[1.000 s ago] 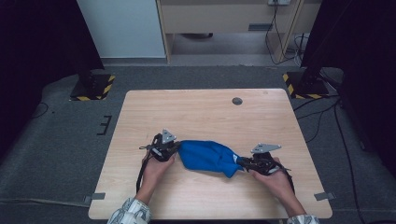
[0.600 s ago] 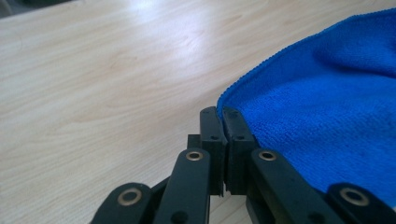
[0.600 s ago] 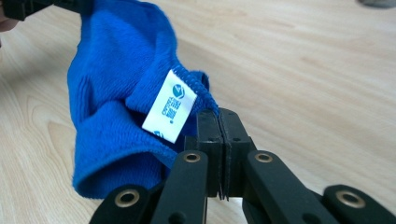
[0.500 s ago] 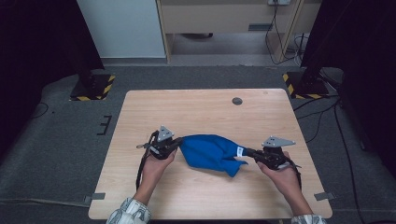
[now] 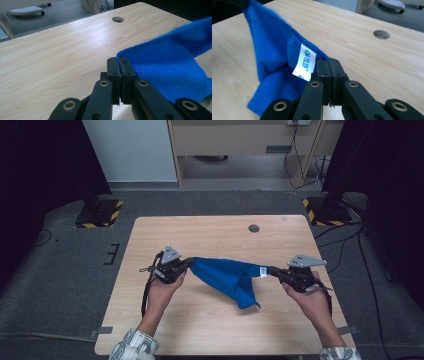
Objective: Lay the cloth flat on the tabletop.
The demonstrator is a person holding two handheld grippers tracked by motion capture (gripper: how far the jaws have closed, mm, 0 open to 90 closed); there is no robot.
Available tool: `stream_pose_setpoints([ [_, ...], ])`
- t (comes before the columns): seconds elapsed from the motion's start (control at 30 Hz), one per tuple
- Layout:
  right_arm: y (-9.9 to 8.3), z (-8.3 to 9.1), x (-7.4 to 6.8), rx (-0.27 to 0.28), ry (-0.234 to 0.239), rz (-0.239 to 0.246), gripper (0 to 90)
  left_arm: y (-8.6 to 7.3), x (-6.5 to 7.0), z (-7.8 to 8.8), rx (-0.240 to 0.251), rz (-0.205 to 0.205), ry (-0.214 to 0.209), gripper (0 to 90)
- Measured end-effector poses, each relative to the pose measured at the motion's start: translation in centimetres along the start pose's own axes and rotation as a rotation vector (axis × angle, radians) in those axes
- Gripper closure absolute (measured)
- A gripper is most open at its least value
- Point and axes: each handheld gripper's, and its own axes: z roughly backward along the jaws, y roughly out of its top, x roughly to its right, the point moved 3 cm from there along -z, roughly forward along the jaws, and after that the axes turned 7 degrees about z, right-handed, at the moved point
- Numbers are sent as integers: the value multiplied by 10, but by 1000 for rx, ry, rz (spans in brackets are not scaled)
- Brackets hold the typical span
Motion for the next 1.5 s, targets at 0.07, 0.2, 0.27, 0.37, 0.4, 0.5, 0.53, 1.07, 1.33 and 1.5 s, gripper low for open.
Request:
stream_pose_setpoints([
  [0.07,1,-7,7,8,-8,-4,888,4,-3,-4,1,15,-7,876],
  [0.2,0,-37,21,35,-19,-23,888,10,-9,-23,3,38,4,874],
  [0.27,-2,-44,24,31,-26,-26,888,9,-10,-29,-7,37,14,874],
  [0.37,-4,-60,33,30,-64,-47,889,6,-18,-43,-25,56,37,875],
  [0.4,-4,-61,35,31,-69,-52,889,6,-19,-44,-21,61,42,875],
  [0.5,-3,-58,38,37,-80,-56,890,6,-21,-43,-5,73,46,876],
  [0.53,-2,-56,39,41,-85,-57,890,6,-22,-42,1,78,46,877],
  [1.07,21,-1,13,53,-112,-1,890,10,-13,-43,36,90,15,876],
  [1.33,22,-13,25,49,-126,4,890,14,-6,-20,43,40,21,876],
  [1.5,18,-17,26,63,-120,-12,890,17,-1,5,57,10,15,875],
])
